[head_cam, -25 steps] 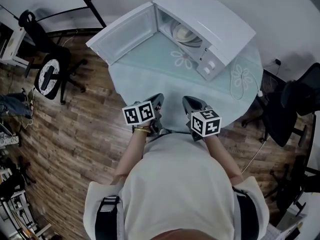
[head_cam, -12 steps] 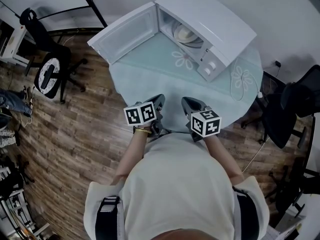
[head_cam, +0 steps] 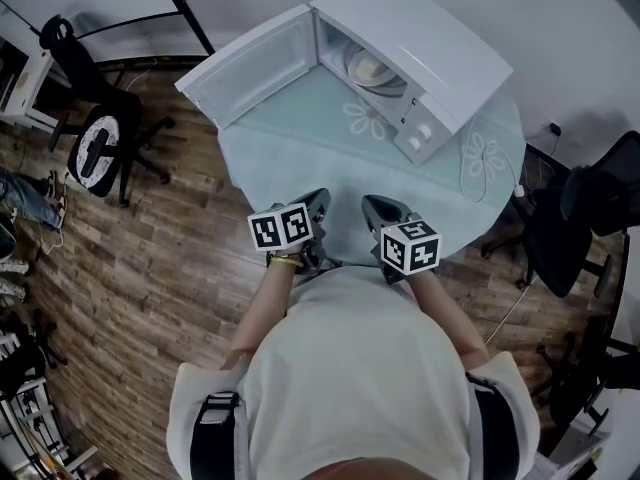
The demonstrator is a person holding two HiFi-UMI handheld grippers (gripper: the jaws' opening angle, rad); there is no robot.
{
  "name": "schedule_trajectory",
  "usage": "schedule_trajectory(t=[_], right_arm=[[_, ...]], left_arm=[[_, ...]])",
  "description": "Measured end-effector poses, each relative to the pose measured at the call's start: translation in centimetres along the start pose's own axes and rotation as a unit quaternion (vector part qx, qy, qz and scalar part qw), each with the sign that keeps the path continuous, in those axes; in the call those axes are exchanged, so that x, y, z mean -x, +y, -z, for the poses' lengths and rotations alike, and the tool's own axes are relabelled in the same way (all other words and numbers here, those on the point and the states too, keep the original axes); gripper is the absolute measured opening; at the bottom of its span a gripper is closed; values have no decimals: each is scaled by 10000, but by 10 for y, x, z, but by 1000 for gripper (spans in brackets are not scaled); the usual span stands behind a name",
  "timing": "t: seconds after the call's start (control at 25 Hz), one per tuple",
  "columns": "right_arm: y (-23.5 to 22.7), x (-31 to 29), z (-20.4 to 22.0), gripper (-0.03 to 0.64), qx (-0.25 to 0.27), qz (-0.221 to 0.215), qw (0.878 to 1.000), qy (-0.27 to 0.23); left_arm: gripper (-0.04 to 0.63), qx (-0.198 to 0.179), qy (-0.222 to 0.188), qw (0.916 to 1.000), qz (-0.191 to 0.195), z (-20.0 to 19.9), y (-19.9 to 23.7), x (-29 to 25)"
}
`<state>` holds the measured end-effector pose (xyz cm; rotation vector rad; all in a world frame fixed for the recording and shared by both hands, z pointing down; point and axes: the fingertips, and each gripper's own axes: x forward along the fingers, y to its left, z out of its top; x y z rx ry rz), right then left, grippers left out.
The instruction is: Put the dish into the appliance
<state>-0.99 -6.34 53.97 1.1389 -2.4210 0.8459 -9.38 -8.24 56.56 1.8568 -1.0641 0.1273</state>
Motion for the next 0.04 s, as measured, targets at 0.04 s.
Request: schedule_trajectory(t=[0.04], right_arm=[[0,0,0,6,6,-5,10000,7]], left_arm=[[9,2,-2,10000,-3,0,0,0]])
